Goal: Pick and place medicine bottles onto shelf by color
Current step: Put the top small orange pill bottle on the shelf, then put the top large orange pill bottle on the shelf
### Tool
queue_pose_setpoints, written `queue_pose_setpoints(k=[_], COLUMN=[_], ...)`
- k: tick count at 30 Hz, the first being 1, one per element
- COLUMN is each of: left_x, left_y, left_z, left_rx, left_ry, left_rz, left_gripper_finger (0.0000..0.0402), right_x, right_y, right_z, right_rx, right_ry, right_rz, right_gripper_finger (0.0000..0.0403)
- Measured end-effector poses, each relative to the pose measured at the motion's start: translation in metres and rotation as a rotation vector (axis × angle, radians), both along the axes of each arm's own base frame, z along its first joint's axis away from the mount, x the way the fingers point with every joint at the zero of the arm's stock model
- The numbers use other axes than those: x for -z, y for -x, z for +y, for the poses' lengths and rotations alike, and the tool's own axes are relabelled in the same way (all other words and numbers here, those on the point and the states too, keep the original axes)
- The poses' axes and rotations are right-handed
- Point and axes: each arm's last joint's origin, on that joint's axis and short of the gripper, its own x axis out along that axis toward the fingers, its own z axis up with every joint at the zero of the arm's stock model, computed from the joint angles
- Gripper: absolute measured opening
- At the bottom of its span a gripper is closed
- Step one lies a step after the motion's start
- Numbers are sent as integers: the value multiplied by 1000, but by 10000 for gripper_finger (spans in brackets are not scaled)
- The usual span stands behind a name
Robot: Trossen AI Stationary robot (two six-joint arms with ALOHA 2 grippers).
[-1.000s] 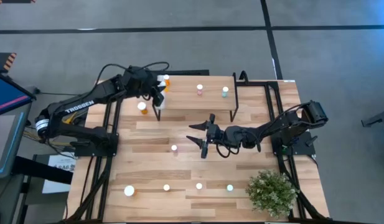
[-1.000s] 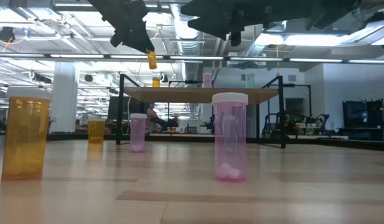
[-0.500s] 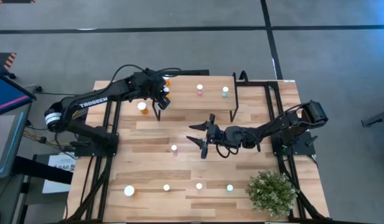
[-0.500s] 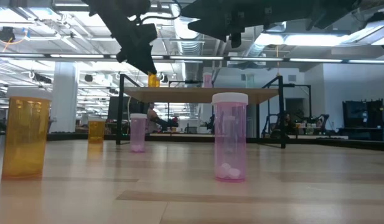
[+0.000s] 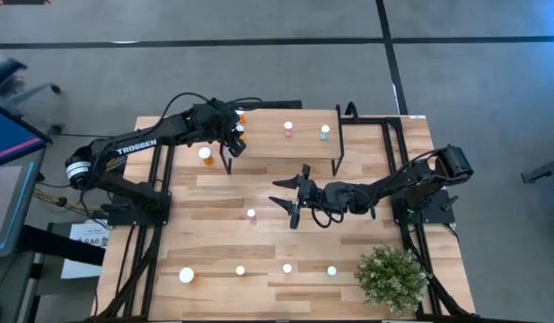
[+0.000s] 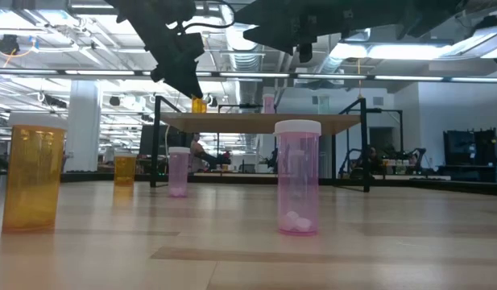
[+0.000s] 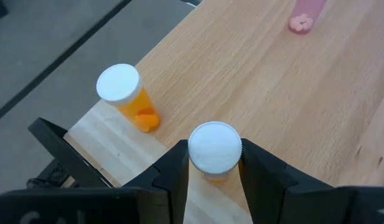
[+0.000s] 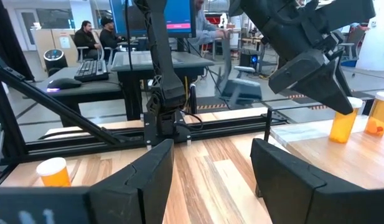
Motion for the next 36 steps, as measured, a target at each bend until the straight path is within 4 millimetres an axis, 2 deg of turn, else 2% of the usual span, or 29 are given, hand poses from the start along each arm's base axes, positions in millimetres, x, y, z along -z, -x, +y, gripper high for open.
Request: queue_pose_setpoints(k=[7, 21, 36], left_x=[0, 1, -23], left_y=[0, 2, 23], left_z=[0, -2, -14], left_rx=[1, 6, -1], left_ry=[3, 16, -23], left_rz=[3, 20, -48], left_gripper_finger=[113, 183, 204], right_x=[0, 0, 1], right_y=[0, 0, 0], right_z=[0, 0, 0], right_rx=[0, 0, 0], right_ry=[0, -7, -6], right_rz=[0, 4, 9], right_gripper_finger=[235, 235, 235])
